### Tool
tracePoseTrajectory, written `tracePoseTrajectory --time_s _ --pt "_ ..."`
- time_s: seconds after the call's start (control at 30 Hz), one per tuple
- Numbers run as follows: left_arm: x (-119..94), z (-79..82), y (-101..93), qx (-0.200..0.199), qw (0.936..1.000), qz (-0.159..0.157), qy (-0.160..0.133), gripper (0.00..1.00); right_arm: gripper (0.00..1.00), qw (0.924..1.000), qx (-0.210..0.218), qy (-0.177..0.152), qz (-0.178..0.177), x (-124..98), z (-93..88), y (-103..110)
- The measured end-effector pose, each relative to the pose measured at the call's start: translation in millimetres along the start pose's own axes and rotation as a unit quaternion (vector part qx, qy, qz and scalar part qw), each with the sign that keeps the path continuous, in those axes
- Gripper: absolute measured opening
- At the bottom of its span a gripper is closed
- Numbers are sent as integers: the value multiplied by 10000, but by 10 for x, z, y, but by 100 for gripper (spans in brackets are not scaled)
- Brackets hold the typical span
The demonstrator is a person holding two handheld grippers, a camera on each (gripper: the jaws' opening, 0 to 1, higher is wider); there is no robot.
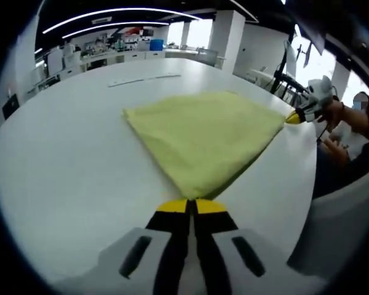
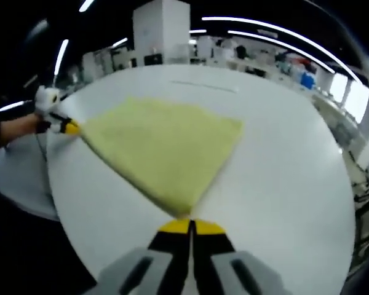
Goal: Fold the garment on the visible template until the final outline fits inside the template.
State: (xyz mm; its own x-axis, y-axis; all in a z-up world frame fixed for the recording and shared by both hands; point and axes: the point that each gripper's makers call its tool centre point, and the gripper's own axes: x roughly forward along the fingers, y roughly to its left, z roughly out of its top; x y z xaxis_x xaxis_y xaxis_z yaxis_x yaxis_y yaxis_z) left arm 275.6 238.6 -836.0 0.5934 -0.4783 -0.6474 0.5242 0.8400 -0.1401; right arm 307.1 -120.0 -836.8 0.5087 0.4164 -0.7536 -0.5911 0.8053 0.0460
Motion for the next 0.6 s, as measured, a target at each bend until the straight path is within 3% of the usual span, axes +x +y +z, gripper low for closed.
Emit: tracePoseTrajectory --time_s 0.07,0.27,0.47,0.6 --pt "-2 -7 19 -14 10000 18 -23 3 0 9999 141 -35 35 -20 27 12" --pt "-26 47 16 -89 9997 15 -236 27 0 9991 415 -100 74 -69 44 6" --pt "-72 114 -4 -5 9994 97 -322 49 31 9989 410 -207 38 -147 144 40" --pt "-112 181 32 44 9987 252 -446 70 48 9987 385 -311 100 -205 245 89"
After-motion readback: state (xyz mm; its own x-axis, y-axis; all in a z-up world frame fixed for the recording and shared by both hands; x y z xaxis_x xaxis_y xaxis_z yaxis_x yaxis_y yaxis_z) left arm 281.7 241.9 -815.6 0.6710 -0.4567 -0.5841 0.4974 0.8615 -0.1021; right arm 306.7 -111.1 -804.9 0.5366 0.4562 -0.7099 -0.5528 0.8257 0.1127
